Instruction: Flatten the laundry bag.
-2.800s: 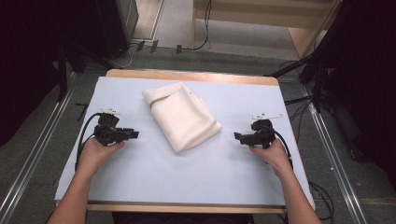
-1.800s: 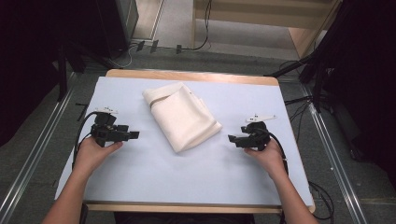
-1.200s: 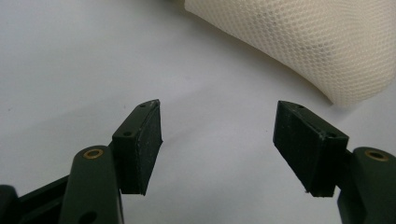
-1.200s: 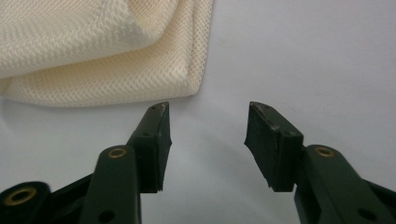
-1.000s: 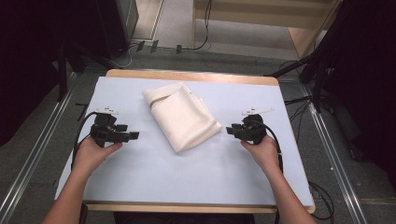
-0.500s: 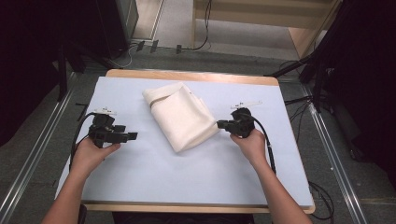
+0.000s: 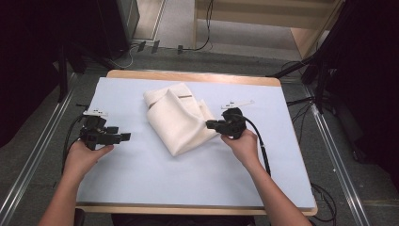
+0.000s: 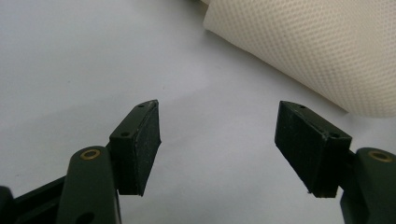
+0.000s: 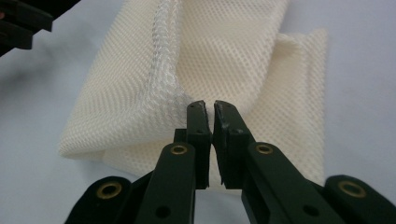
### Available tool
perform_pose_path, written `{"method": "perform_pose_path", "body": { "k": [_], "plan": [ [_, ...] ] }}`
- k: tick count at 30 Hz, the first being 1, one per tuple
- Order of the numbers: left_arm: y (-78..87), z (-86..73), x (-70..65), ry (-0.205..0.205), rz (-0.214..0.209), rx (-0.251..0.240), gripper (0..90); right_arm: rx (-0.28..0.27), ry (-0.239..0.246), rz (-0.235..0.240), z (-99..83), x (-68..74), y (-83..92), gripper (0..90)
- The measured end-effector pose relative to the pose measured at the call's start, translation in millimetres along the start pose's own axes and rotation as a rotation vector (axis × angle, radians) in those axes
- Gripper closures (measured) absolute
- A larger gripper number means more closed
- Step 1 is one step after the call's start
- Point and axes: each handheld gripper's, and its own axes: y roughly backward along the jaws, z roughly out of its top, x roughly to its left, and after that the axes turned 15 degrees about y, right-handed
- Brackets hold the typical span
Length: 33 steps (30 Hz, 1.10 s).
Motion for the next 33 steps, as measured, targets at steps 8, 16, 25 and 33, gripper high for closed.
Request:
{"method": "perform_pose_path", "body": {
  "k": [8,16,25,33],
  "plan": [
    [5.4,0.4,5.3,0.013,-0.004,-0.008,32.2,-0.006,0.044,0.066,8.8,25.3,-13.3,86.3],
    [7.2,1.1,7.0,0.021,-0.003,-0.019,32.3,0.000,0.096,0.081,9.9,50.2,-32.4,86.4],
    [10.7,1.4,10.7,0.036,-0.006,-0.027,32.7,-0.058,0.106,0.059,18.8,46.1,-18.9,86.4],
    [9.9,3.9,10.0,0.040,-0.013,-0.012,34.1,-0.061,0.023,-0.038,20.3,4.2,-11.8,86.9]
  ]
}}
